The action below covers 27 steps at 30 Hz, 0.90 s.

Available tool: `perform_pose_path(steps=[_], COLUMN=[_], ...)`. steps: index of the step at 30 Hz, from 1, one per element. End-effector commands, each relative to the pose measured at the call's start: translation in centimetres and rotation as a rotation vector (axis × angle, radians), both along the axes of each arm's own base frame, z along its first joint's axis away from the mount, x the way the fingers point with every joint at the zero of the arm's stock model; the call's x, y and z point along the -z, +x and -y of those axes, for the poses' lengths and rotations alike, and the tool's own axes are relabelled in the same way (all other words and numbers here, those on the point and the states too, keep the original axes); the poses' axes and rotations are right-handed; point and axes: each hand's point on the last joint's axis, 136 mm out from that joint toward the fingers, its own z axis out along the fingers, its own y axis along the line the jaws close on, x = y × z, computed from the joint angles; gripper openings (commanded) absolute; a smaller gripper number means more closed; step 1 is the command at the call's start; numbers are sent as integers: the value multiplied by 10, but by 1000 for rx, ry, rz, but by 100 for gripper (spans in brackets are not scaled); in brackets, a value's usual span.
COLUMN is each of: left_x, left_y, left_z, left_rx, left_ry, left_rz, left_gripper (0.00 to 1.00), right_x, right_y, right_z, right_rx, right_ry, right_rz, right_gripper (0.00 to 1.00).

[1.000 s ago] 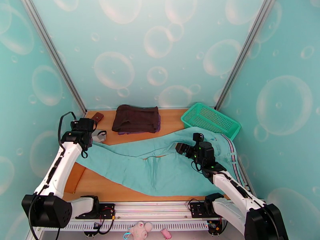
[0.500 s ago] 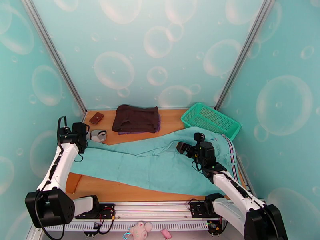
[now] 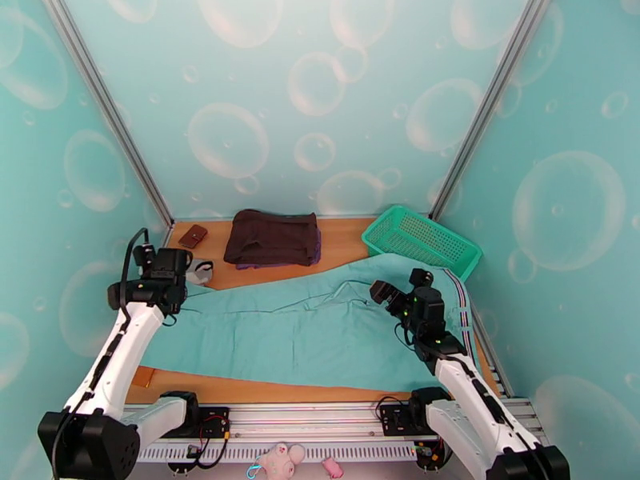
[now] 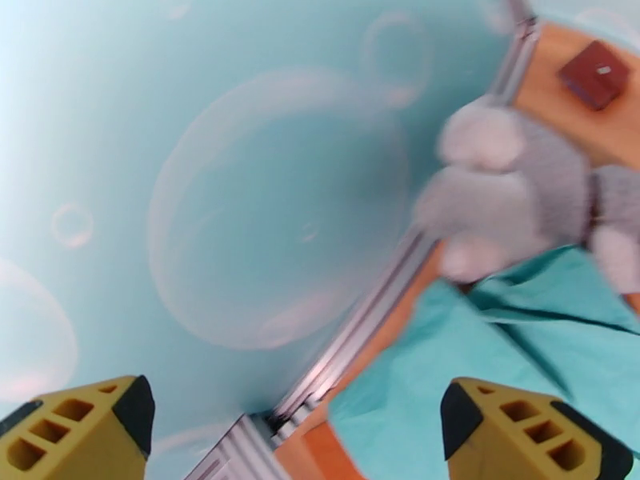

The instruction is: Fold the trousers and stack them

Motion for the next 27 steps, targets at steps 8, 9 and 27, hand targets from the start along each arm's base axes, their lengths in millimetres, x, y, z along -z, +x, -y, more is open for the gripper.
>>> perform_pose_path(steps=[8, 9, 27], left_x=[78, 91, 208], left_y=[66, 67, 41], left_z=[239, 257, 400], left_rx=[701, 737, 951], left_ry=[-788, -821, -1116], left_rz=[49, 10, -340], left_gripper=[99, 99, 99], right_x=[112, 114, 70], right_y=[-46, -45, -96], right_z=[-16, -16, 86], right_rx=[88, 96, 621], right_ry=[184, 188, 94], right_rz=[-367, -380, -398], right_gripper=[99, 99, 99])
